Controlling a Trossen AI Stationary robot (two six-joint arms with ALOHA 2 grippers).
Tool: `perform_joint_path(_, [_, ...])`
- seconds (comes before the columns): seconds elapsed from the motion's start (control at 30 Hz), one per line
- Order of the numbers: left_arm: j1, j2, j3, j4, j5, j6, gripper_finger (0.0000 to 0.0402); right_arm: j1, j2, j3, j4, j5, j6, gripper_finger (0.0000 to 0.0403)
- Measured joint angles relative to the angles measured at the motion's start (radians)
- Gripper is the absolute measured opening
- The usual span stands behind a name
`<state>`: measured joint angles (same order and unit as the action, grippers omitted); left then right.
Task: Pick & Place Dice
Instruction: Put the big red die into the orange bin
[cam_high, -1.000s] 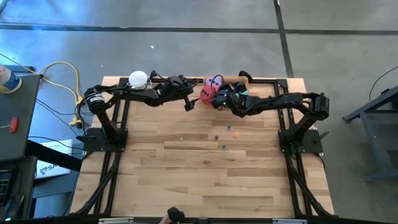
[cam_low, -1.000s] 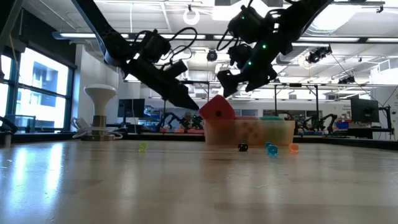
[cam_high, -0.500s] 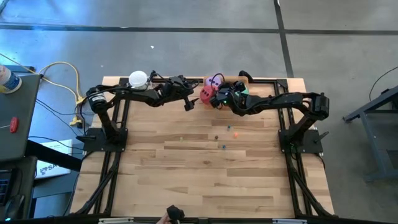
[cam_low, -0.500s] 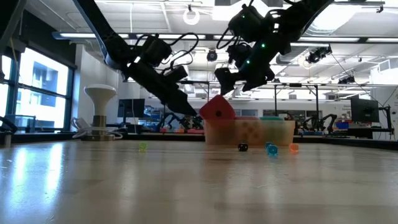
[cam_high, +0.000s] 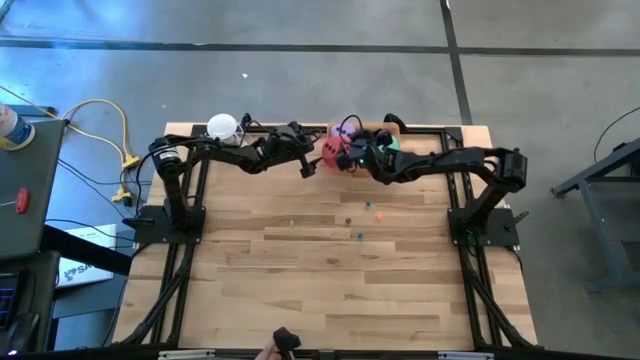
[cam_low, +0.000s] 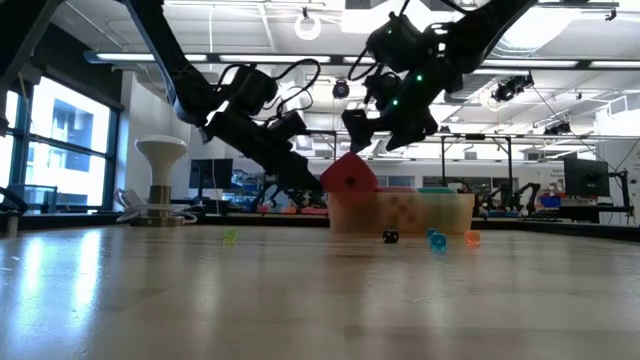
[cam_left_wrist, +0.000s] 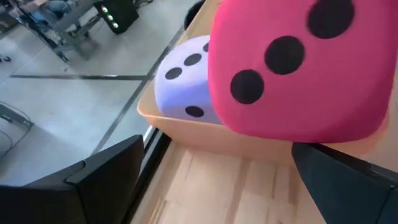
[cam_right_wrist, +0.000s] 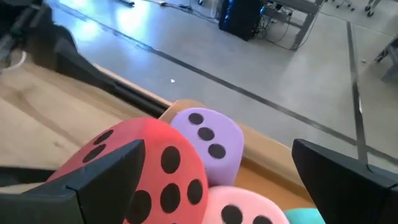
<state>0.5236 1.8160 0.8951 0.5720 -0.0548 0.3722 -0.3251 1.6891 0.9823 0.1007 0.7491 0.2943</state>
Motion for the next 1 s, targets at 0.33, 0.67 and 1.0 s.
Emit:
perform_joint_path(0.33, [-0.004,0.001,-0.002,0.021,-0.003,0.008,0.04,-0.009,0.016,0.001,0.001,-0.026,0.027,0.04])
perform_joint_path(0.67, [-0.009,-0.043,-0.004,0.021,-0.004,0.004,0.04,-0.01,0.016,0.0,-0.076,-0.022,0.093,0.04])
perform_joint_path(1.0, [-0.027,-0.048,-0.003,0.05,0.008,0.016,0.04,-0.014,0.024,-0.006,-0.249,-0.047,0.2,0.04])
